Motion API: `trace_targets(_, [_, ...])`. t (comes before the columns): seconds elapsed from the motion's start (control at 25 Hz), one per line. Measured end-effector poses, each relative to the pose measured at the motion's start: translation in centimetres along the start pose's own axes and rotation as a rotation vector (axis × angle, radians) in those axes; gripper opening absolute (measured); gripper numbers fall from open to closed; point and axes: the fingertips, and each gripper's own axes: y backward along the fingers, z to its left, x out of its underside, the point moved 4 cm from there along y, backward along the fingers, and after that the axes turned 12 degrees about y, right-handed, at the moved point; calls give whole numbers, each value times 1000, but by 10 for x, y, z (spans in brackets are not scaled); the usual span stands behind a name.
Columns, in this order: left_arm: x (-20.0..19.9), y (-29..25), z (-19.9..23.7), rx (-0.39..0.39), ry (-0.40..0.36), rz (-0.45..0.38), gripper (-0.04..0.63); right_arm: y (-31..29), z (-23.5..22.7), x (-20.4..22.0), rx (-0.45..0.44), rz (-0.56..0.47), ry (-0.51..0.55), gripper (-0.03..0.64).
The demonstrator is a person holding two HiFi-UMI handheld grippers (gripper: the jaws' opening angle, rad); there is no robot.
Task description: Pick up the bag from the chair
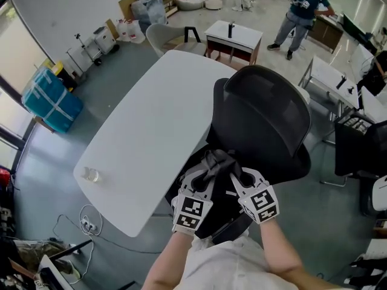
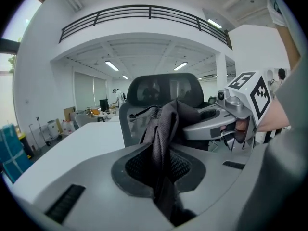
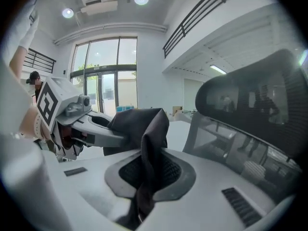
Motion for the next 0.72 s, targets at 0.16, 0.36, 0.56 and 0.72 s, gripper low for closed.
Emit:
trace_targets(0.16, [-36,16,-4,-1,-32,-71,61,15,-9,-35,35,-69,39,32])
trace_targets(0.36, [-75,32,-12,-5,-71,-153,61,33,-20,-72,76,-145,72,32])
trace_targets(0.56, [-103,43,-17,-3,-99,-213,61,46,-29,-99,109,-194,103,32])
trace_targets(0.72, [-119,50,-21,-4,-115,-245,61,55,-33,-115,129,-222,119,32])
